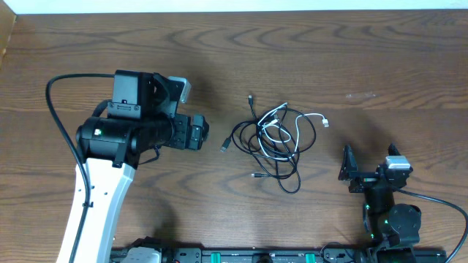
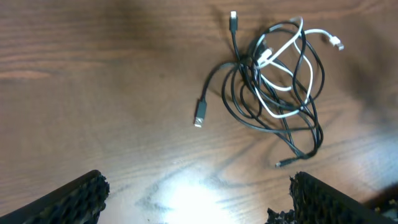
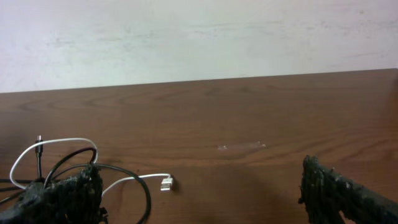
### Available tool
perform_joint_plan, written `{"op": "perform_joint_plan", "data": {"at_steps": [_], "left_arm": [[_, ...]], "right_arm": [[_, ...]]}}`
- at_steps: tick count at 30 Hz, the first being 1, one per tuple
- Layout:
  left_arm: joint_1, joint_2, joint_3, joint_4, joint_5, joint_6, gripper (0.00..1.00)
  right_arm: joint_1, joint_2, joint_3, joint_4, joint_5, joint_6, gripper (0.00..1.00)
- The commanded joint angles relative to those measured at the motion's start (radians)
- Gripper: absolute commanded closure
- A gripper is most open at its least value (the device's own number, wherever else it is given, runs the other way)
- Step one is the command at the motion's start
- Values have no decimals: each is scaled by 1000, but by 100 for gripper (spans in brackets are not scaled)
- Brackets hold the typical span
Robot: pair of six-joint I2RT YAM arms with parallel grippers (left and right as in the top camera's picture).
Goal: Untangle cables
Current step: 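Move the left gripper over the tangled black and white cables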
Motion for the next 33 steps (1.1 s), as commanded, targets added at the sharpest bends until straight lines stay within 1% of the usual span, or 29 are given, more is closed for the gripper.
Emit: {"op": "perform_joint_plan", "data": {"at_steps": [1,4,10,14,15,20,22,24,29,31,33], "left_arm": [[-39,3,17,-33,-3,23,7],[-101,5,17,-69,-19,60,7],[-238,16,11,-72,-89,57,6],[-279,63,10,-63,-89,-29,6],[-286,77,10,-69,-89,-27,6],[-341,169,4,-86,-94,107,7],[-358,207,4,-74,-111,114,7],[-367,241,4,-47,-115,75,7],[-384,307,4,28,-106,-136,7],[-398,321,4,44,-61,-212,6],[-414,322,4,51,-22,-241,7]], "right_arm": [[2,-2,-2,-3,8,11,1],[2,-2,-2,-3,8,11,1],[2,-2,-2,-3,8,11,1],[2,-2,-2,-3,8,11,1],[2,-2,-2,-3,8,11,1],[2,-2,-2,-3,8,11,1],[2,-2,-2,-3,8,11,1],[2,-2,-2,-3,8,11,1],[2,-2,-2,-3,8,11,1],[2,-2,-2,-3,8,11,1],[2,-2,-2,-3,8,11,1]]}}
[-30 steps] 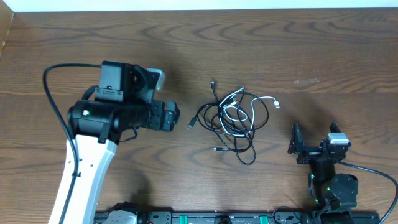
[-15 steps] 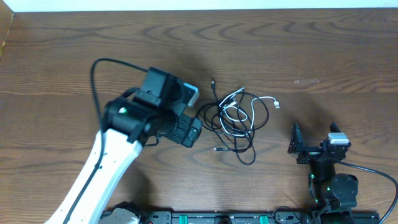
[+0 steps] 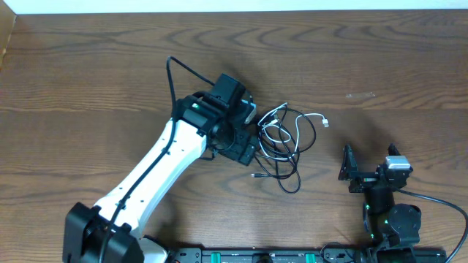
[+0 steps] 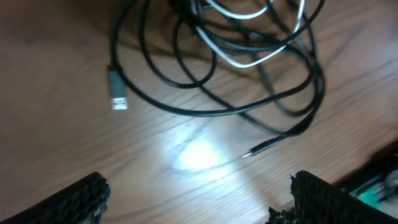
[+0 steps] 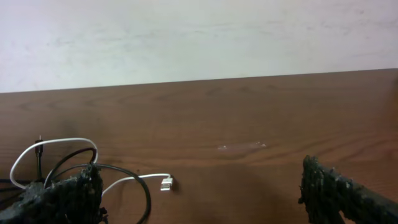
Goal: Untangle cables
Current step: 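Move the left gripper over the tangled black and white cables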
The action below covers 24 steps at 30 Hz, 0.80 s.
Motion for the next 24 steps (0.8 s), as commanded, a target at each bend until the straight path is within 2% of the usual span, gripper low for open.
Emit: {"op": "perform_joint_plan", "data": {"at_steps": [1,9,17,22,24], "left_arm": [[-37,1,5,7,79,-135,7],[-104,2,4,37,72,-409,7],[-108,2,3,8,-107,-762,7],[-122,2,-1,51,-113,-899,7],[-122,2,-1,77,-111,-913,7]], "right_arm": [[2,-2,-2,-3,8,11,1],[2,-2,-2,-3,8,11,1],[2,-2,-2,-3,8,11,1],[2,-2,-2,-3,8,11,1],[2,-2,-2,-3,8,11,1]]}}
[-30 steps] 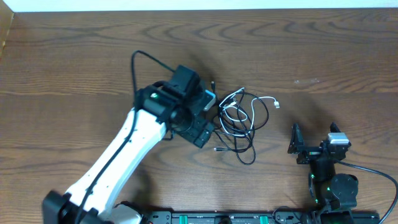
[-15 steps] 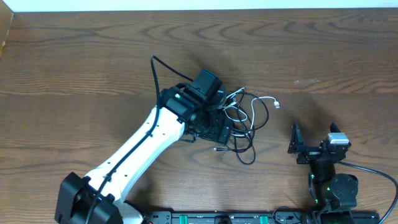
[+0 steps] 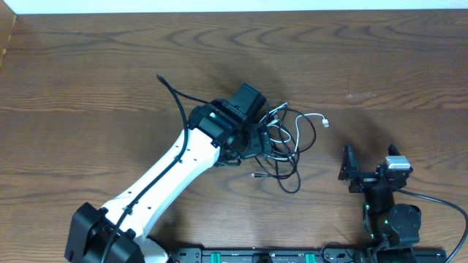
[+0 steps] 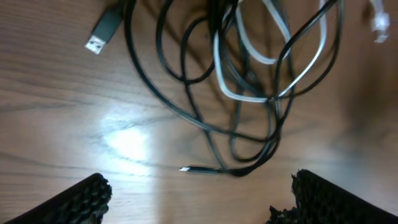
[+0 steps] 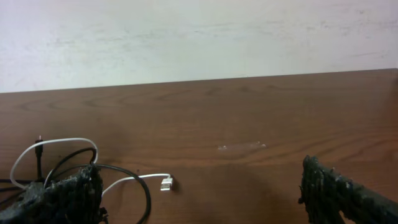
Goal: Untangle cables
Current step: 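Move the left gripper over the tangled black and white cables, then lower the left gripper and close it on the black cable bundle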
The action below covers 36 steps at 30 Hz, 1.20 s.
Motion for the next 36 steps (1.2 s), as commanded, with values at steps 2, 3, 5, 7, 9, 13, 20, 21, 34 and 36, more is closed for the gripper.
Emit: {"op": "perform_joint_plan", "data": {"at_steps": [2,3,5,7,9,13,20,21,34,36], "left_arm": [[-8,1,-1,27,-28,-113,6],[-7,1,-1,25,-33,-114,7],[-6,1,-1,45,-40,-114,7],[-7,2,-1,58,-42,-115,7],[-8,6,-2,53,-55,-132,7],[-8,29,-2,-5,-98,-273,7],[-26,111,-2,-24,-108,-418,7],[-31,121,-2,-24,-108,-418,7],[-40,165,-2,-17,-111,-425,6],[-40,165,-3,-9,-111,-425,7]], "right_arm": [[2,-2,-2,-3,8,11,1],[2,-2,-2,-3,8,11,1],[2,-2,-2,-3,8,11,1],[2,-2,-2,-3,8,11,1],[2,-2,-2,-3,8,11,1],[2,-2,-2,-3,8,11,1],[2,-2,-2,-3,8,11,1],[2,-2,-2,-3,8,11,1],[2,-2,-2,-3,8,11,1],[2,-2,-2,-3,8,11,1]]}}
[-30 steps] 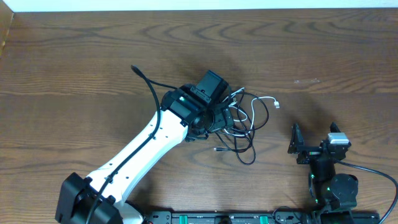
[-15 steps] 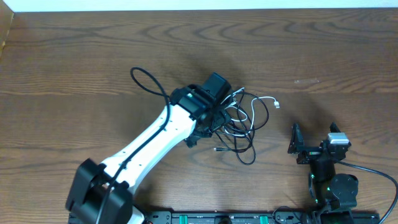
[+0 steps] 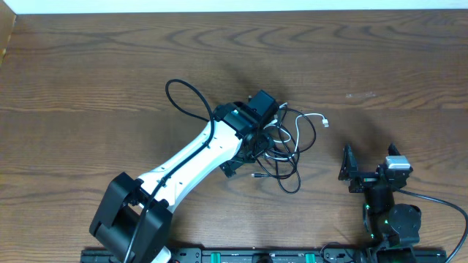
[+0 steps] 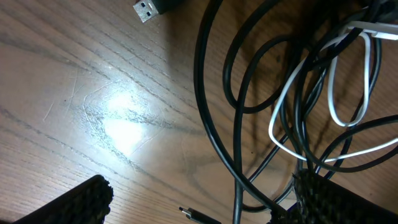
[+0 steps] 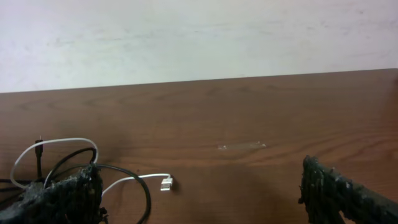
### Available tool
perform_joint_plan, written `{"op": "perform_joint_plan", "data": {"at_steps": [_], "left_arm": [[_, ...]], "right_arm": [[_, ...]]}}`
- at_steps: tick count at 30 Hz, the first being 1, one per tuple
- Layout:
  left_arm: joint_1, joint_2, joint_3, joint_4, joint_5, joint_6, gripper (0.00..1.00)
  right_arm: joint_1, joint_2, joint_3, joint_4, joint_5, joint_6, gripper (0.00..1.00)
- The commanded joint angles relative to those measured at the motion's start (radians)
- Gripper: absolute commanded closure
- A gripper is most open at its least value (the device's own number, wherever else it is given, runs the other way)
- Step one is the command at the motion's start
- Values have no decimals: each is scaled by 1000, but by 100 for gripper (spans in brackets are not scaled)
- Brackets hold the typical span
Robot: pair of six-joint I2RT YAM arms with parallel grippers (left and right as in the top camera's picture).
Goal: Untangle cables
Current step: 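Lower the left gripper and close it on the black cable bundle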
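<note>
A tangle of black and white cables (image 3: 284,142) lies right of the table's middle. My left gripper (image 3: 252,146) hangs low over the tangle's left side. In the left wrist view it (image 4: 199,208) is open, with thick black loops (image 4: 214,118) and a white loop (image 4: 329,93) filling the frame. One black strand runs down between the fingers, and the right finger (image 4: 329,199) overlaps cables. A black USB plug (image 4: 152,7) lies at the top, a thin plug tip (image 4: 194,214) at the bottom. My right gripper (image 5: 199,199) stands open, off to the right of the tangle.
The white cable's USB end (image 5: 166,183) lies on the wood at the tangle's right, seen from above as a white plug (image 3: 324,123). The left arm's own black cable (image 3: 183,91) loops over the table. The table's far edge (image 5: 249,78) meets a white wall.
My left gripper has come lower and a little to the right over the tangle; the cables fill more of its view. It is still open. The right arm and the cables have not moved.
At first my left gripper was open, well to the left of the tangle. Then it stood over the tangle's left edge, then above its left loops, and now close down on them. The right gripper stayed open in place throughout.
</note>
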Motion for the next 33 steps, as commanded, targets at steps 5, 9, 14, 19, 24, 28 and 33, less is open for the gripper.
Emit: {"op": "perform_joint_plan", "data": {"at_steps": [5,9,14,19,24,28,33], "left_arm": [[-13,5,-5,37,-22,-24,7],[-29,5,-6,50,-45,-59,7],[-45,5,-14,51,-71,-69,7],[-45,14,-16,52,-73,-69,7],[-45,51,-16,53,-64,-69,7],[-45,70,-16,60,-61,-69,7],[-45,70,-16,63,-62,-69,18]], "right_arm": [[2,-2,-2,-3,8,11,1],[2,-2,-2,-3,8,11,1],[2,-2,-2,-3,8,11,1],[2,-2,-2,-3,8,11,1],[2,-2,-2,-3,8,11,1],[2,-2,-2,-3,8,11,1],[2,-2,-2,-3,8,11,1]]}}
